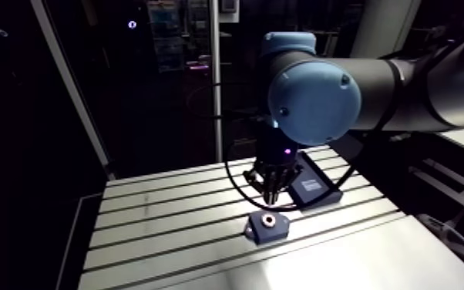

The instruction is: Pick up the bearing and press it into the housing until flush.

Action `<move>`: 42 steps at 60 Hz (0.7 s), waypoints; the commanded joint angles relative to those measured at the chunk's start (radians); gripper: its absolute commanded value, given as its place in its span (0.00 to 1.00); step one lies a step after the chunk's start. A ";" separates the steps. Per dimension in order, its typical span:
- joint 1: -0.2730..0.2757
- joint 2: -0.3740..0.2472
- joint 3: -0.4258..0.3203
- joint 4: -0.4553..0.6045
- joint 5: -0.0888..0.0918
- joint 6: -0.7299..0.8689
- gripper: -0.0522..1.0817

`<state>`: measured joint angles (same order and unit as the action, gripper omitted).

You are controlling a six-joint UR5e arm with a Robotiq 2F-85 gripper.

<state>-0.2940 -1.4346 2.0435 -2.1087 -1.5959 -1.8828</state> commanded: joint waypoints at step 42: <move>-0.016 0.022 0.036 -0.046 -0.003 -0.003 0.85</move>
<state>-0.3081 -1.4184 2.0739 -2.1509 -1.5998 -1.8843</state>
